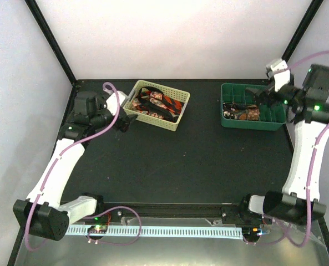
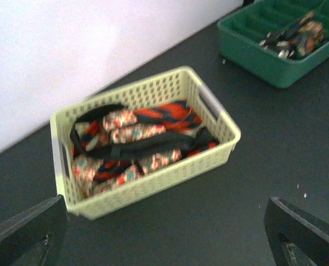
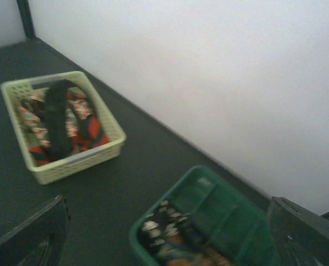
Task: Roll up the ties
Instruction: Reset both arms
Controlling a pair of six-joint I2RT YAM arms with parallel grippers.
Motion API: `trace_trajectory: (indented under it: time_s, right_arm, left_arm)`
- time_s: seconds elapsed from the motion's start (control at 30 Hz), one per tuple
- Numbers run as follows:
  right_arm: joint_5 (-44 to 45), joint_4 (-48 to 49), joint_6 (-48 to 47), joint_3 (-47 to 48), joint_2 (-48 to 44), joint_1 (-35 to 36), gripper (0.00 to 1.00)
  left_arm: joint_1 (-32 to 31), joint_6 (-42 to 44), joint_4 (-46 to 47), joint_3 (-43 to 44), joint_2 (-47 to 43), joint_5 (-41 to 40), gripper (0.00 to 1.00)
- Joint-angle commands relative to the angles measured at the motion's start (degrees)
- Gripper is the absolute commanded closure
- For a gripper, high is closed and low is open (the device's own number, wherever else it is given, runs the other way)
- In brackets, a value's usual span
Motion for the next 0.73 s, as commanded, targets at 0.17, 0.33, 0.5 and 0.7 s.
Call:
trace_trajectory:
  time_s: [0.17,0.33,0.5,0.7]
  right_arm:
    - [-3.62,22.17,30.74,-39.63,-16.42,3.13,0.0]
    - [-2.05,26.87,31.9,-52.38,-21.44,5.25,0.0]
    - [2.71,28.07,30.56,-58.63,-22.82,8.72,0.0]
    - [9.17,27.95,28.0,-59.25,-23.67,13.46,0.0]
  left_arm:
    - [10.36,-4.34,-6.96,-9.77,3.4,2.31,0.01]
    - [10.91,-4.25,-5.66,-14.64,1.6,0.13,0.01]
    - [11.01,-4.56,-4.81,-16.26,0.74,-1.08,0.01]
    - [11.0,-5.43,-3.17,-17.12,-0.8,-3.25,0.01]
